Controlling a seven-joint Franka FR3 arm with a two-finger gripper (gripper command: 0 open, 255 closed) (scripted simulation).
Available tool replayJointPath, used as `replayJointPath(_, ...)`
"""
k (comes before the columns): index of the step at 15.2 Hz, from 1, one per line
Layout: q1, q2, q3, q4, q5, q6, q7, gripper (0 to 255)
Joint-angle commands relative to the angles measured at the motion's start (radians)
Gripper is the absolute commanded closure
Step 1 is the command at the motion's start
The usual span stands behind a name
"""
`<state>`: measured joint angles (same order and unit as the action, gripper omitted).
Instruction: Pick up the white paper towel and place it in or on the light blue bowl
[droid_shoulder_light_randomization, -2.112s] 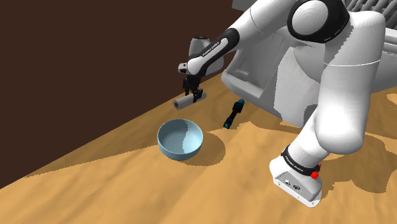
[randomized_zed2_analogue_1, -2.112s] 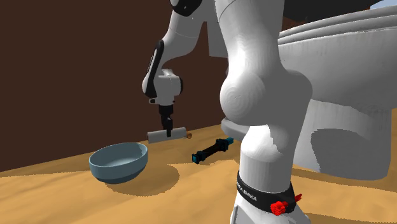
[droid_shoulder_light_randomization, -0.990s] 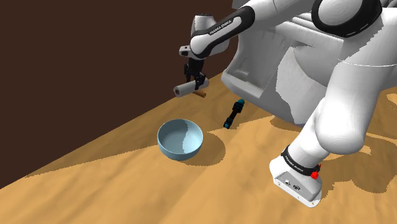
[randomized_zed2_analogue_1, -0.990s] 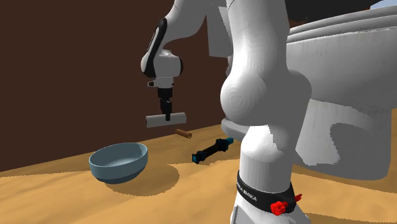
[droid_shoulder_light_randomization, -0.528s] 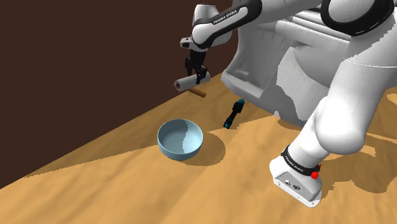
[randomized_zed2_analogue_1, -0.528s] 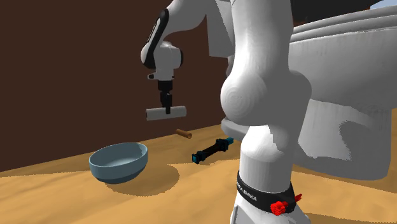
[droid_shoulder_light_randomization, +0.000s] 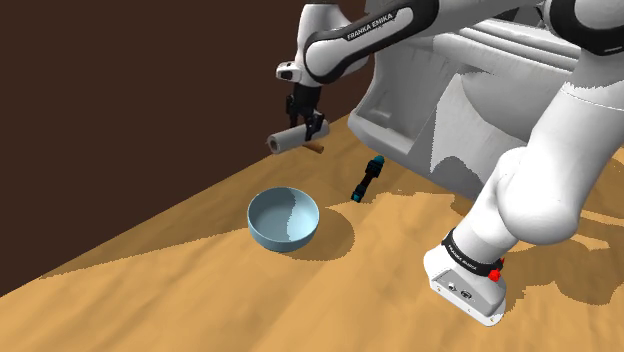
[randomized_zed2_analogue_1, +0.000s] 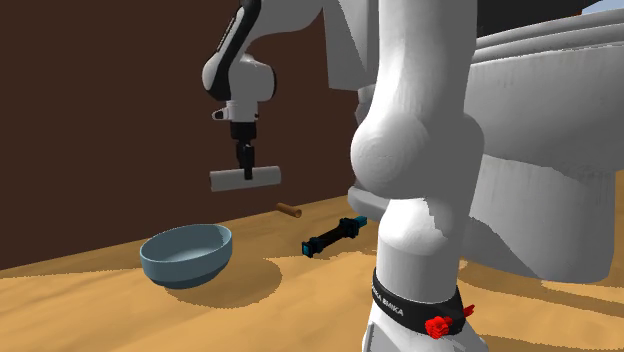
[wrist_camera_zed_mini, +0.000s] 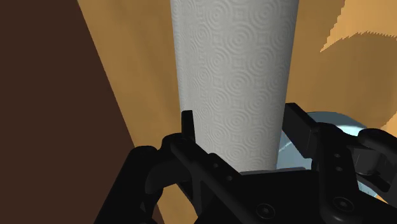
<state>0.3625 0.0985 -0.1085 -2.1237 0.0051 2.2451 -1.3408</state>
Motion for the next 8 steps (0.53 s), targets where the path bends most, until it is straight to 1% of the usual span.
replayJointPath(1, 0.024, -0.030, 0.018, -0.038, -0.007, 0.008, 0.047, 255)
replayJointPath(8, 0.109, -0.123, 0.098, -0.139, -0.020, 0.014, 0.220, 255)
